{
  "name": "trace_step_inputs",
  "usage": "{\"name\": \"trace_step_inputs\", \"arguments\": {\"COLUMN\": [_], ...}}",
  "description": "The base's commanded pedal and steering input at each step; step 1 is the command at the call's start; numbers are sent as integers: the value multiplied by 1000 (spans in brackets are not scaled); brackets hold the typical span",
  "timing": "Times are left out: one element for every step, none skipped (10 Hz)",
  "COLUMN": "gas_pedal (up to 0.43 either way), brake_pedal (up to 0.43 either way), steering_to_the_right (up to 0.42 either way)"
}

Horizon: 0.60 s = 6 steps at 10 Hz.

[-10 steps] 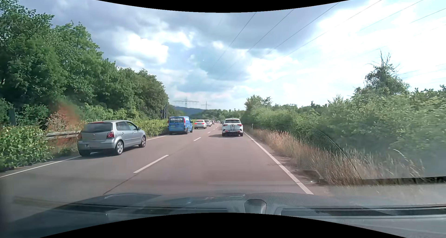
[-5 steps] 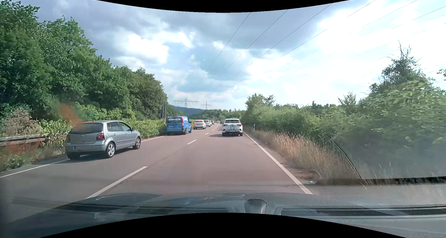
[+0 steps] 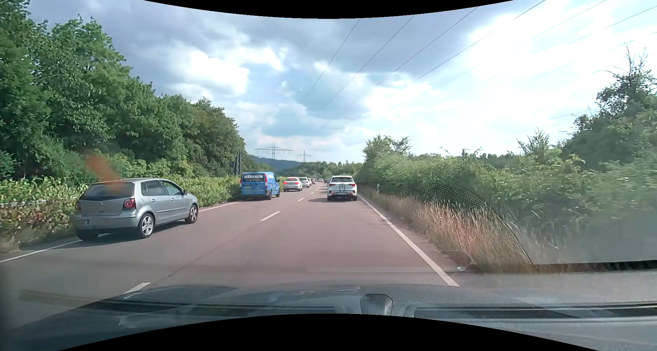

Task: Follow the waypoints while adhering to traffic rules and regulations

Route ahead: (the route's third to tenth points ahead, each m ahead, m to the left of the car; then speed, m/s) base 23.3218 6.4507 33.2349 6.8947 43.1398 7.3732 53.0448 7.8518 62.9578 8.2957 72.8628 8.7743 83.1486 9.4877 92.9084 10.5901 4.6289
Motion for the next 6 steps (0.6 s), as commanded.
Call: {"name": "trace_step_inputs", "arguments": {"gas_pedal": [118,118,110,110,98,87], "brake_pedal": [0,0,0,0,0,0], "steering_to_the_right": [-4,-4,-4,-4,-4,-4]}}
